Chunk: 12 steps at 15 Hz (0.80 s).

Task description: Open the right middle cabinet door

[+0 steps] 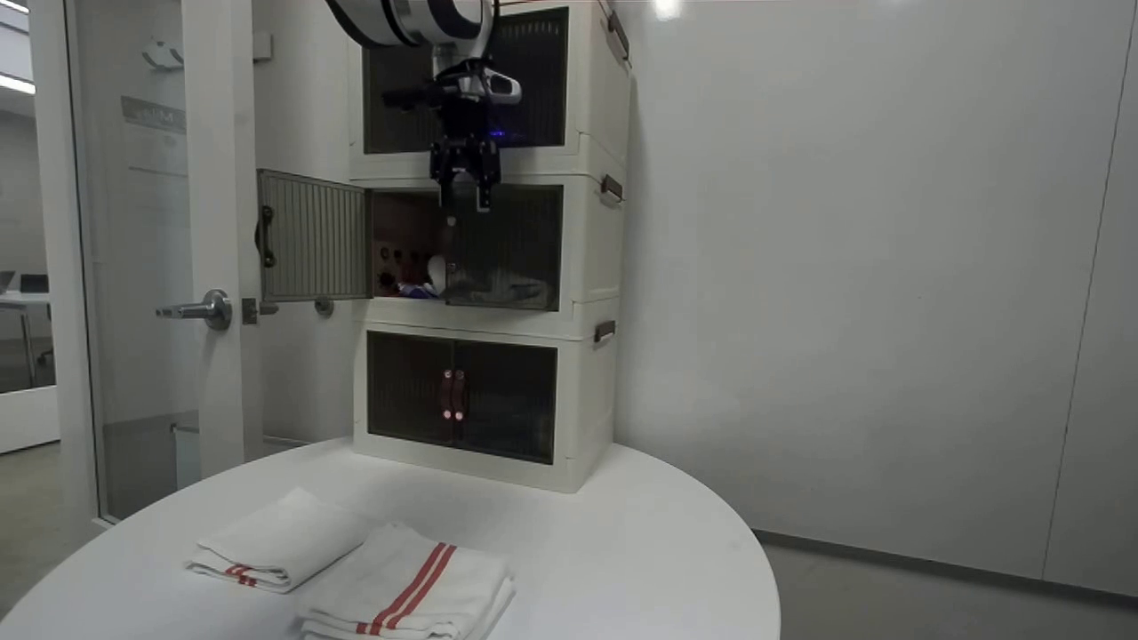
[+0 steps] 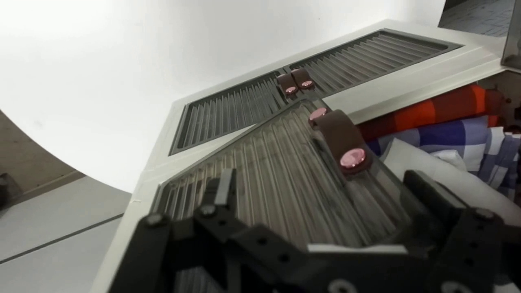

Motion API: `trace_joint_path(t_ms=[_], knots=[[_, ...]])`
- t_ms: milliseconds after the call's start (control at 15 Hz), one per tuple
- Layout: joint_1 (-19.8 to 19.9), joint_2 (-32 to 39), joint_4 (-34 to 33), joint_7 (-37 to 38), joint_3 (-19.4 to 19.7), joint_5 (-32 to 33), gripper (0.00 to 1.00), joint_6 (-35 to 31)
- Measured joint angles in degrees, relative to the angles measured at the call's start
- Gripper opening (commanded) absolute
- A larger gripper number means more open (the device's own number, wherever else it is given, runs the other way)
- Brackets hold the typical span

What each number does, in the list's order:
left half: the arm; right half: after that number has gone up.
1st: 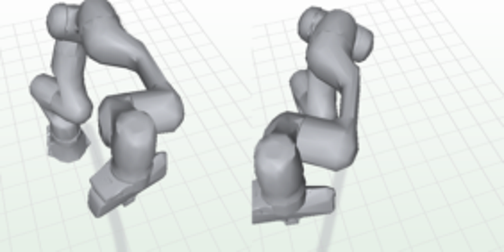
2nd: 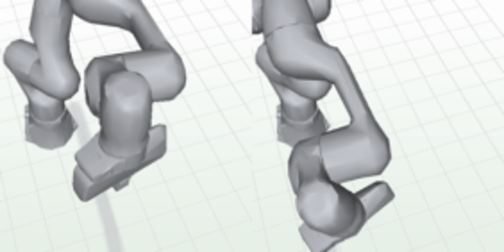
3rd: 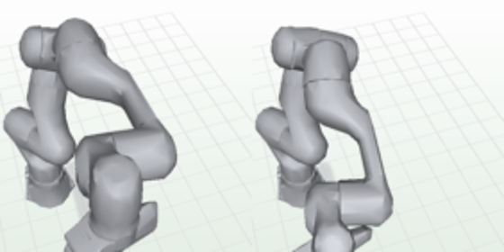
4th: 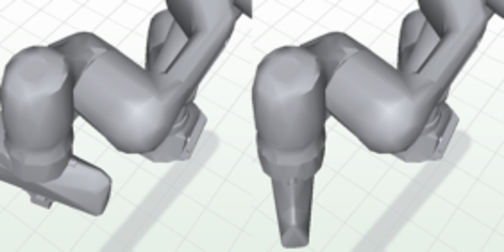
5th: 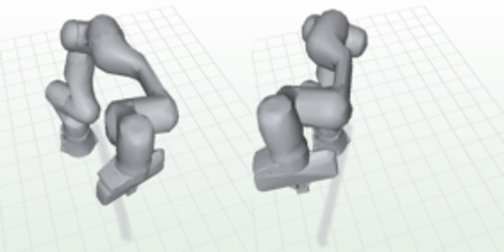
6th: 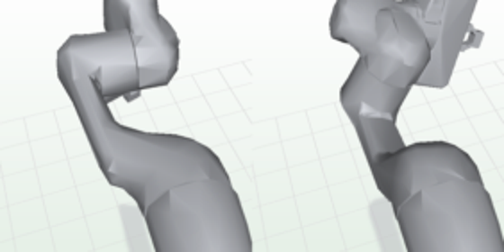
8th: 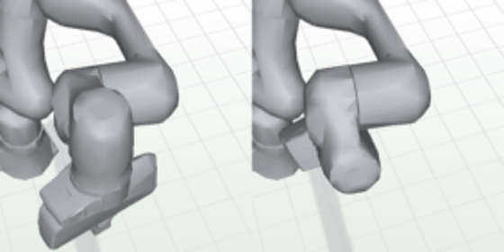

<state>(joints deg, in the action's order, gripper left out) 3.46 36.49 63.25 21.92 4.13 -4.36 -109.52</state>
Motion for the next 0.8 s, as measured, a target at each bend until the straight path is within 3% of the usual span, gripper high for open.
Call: trace_joint_path(t_ms=[533,800], knots=[[1.7,-9.6,13.5,0.3,2.1,0.0,1.0,-0.3],[4.0,-13.0,18.8,-3.6,3.7,0.1,1.0,-1.7]])
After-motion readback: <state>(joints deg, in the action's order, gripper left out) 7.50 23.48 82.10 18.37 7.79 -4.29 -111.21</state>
